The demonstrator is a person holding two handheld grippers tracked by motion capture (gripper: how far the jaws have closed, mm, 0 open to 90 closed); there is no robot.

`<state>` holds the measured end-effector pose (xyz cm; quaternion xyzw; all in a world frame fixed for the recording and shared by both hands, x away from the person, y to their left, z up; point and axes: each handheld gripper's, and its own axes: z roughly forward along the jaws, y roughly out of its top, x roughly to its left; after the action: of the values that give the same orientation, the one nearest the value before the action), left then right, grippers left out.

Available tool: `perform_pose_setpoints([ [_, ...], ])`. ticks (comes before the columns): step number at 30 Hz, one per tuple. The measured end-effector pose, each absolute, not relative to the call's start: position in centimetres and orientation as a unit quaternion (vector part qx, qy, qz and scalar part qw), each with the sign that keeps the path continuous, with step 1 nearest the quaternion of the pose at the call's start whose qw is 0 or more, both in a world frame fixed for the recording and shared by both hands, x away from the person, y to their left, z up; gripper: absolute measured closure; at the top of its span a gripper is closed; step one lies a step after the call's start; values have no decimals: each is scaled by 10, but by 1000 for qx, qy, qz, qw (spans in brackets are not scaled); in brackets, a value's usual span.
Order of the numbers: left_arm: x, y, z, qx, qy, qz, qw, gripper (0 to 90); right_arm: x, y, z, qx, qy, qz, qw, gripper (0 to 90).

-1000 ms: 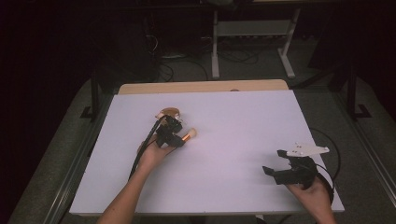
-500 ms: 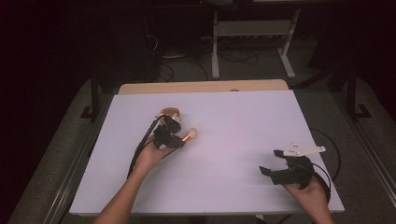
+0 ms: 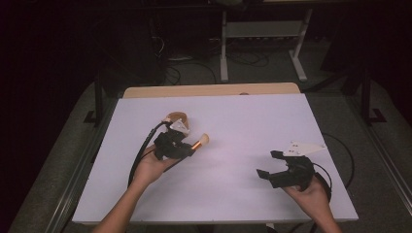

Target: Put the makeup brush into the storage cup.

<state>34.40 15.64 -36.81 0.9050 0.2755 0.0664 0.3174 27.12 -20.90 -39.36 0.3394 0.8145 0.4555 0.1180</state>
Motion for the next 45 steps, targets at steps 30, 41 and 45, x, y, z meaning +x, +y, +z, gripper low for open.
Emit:
perform_pose_setpoints([
  [30, 287, 145, -350, 893, 171, 54, 413, 743, 314, -100, -377, 243, 824, 509, -38, 394],
  [41, 288, 146, -362, 892, 157, 37, 422, 743, 320, -102, -374, 220, 807, 535, -121, 715],
  [45, 289, 146, -365, 890, 156, 27, 428, 744, 320, -100, -371, 208, 817, 526, -114, 727],
])
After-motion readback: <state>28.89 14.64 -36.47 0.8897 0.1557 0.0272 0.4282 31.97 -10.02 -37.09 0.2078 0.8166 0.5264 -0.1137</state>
